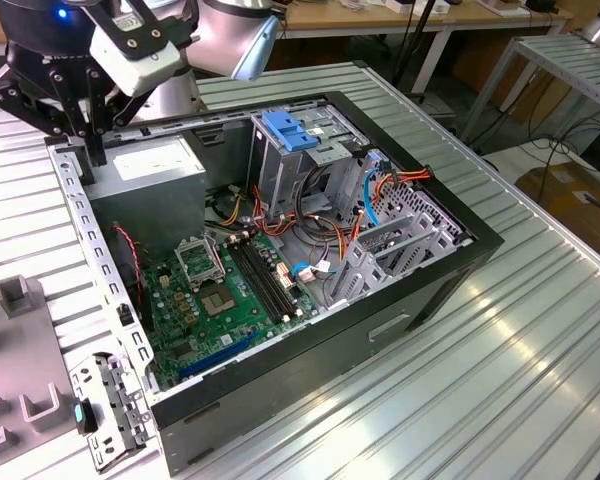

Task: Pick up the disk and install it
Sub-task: 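Reach for the disk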

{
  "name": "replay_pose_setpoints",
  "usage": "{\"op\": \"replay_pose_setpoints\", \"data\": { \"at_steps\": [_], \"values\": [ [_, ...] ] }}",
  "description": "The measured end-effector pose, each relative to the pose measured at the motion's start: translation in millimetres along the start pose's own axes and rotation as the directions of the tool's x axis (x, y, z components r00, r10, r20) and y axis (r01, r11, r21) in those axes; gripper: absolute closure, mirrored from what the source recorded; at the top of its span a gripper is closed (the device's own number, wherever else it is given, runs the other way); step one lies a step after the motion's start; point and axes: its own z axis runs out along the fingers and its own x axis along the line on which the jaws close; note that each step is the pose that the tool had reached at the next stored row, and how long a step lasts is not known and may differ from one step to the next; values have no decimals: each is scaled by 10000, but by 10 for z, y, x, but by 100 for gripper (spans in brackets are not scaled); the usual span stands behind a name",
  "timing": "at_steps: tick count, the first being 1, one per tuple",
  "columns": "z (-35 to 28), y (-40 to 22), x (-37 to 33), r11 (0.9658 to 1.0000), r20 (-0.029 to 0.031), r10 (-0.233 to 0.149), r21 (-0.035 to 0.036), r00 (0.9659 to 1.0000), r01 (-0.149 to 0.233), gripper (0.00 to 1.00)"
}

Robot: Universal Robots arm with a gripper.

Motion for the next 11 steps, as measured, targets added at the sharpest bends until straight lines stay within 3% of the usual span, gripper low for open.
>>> {"op": "replay_pose_setpoints", "data": {
  "at_steps": [11],
  "values": [
    [8, -9, 109, 10000, -12, -1, 1, 10000, 1, 89]
  ]
}}
